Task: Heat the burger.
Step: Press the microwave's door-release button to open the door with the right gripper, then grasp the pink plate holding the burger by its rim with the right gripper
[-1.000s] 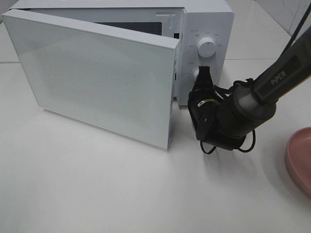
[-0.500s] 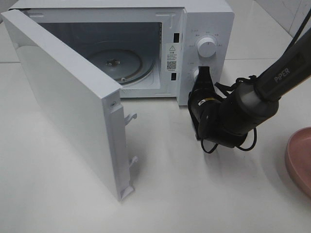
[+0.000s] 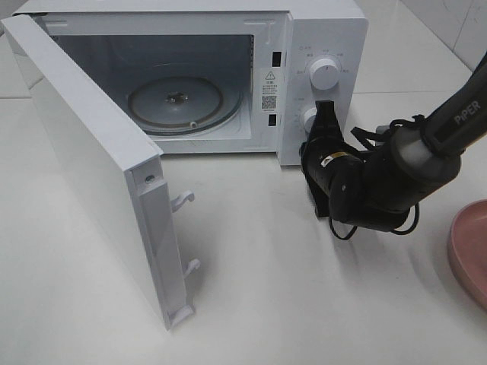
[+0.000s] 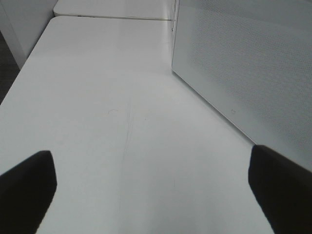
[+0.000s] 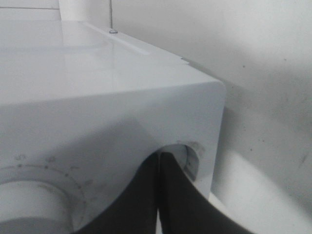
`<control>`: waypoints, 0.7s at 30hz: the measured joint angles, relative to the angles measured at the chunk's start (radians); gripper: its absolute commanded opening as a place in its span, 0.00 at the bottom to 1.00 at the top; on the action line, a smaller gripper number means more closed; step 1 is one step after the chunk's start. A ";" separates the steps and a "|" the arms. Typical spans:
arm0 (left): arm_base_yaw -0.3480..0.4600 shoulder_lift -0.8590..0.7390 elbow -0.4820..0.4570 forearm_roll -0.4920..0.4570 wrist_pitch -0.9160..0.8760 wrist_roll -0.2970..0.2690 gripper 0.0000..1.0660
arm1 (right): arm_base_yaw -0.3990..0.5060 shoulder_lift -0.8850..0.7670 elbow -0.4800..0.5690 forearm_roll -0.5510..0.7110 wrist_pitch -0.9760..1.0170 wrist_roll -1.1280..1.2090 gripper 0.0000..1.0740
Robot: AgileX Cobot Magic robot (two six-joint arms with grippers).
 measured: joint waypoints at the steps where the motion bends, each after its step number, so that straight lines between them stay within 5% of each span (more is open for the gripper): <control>1: 0.000 0.000 0.000 0.000 0.000 0.000 0.94 | 0.000 0.000 0.000 0.000 0.000 0.000 0.00; 21: 0.000 0.000 0.000 0.000 0.000 0.000 0.94 | 0.000 -0.204 0.243 -0.124 0.013 0.050 0.00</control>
